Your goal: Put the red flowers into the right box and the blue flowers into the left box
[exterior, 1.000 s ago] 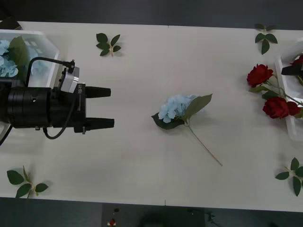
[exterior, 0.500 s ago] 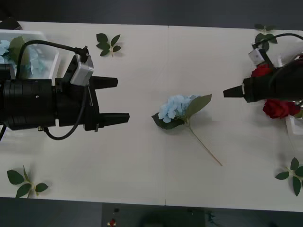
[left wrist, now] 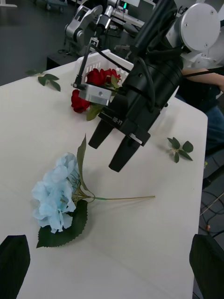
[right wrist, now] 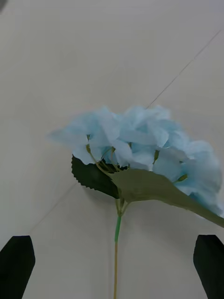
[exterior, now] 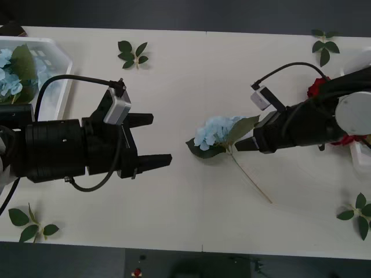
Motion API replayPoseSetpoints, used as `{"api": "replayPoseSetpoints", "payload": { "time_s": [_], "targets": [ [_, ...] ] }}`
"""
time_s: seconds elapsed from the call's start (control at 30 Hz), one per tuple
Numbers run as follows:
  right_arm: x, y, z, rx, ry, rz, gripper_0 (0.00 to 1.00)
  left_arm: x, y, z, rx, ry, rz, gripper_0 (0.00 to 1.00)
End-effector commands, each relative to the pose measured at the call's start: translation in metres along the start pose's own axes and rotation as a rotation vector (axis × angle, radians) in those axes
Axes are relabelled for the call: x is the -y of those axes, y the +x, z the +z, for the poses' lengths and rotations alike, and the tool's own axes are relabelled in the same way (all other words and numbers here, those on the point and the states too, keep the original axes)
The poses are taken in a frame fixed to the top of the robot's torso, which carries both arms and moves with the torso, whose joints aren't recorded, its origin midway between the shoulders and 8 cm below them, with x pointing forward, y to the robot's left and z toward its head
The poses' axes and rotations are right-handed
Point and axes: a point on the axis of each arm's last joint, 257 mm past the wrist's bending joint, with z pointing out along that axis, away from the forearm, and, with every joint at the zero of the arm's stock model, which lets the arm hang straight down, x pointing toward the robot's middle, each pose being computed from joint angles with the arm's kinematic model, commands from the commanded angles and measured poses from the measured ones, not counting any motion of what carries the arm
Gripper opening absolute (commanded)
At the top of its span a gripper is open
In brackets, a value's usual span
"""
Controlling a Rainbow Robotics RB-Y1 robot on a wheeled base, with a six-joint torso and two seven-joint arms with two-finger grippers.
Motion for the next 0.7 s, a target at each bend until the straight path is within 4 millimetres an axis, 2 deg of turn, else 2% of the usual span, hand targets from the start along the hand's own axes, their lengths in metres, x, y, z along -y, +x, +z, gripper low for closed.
{"api": "replayPoseSetpoints", "payload": {
  "time_s": [0.03, 0.13, 0.37, 0.7],
  "targets": [
    [0.004, -0.001, 0.003, -0.001, 0.04, -0.092, 1.0, -0.005, -0.016, 0.0, 0.037, -0.036, 0.023, 1.0],
    [0.004, 0.007, 0.016, -0.005, 0.064, -0.116, 1.0, -0.006, -0.016, 0.0, 0.036, -0.044, 0.02, 1.0],
    [0.001, 0.011, 0.044, 0.014, 0.074, -0.088, 1.0, -0.008, -0.013, 0.001, 0.034, -0.042, -0.009, 1.0],
    [0.002, 0.018, 0.071, 0.014, 0.071, -0.031, 1.0, -0.014, -0.012, 0.002, 0.04, -0.039, -0.045, 1.0]
  ]
}}
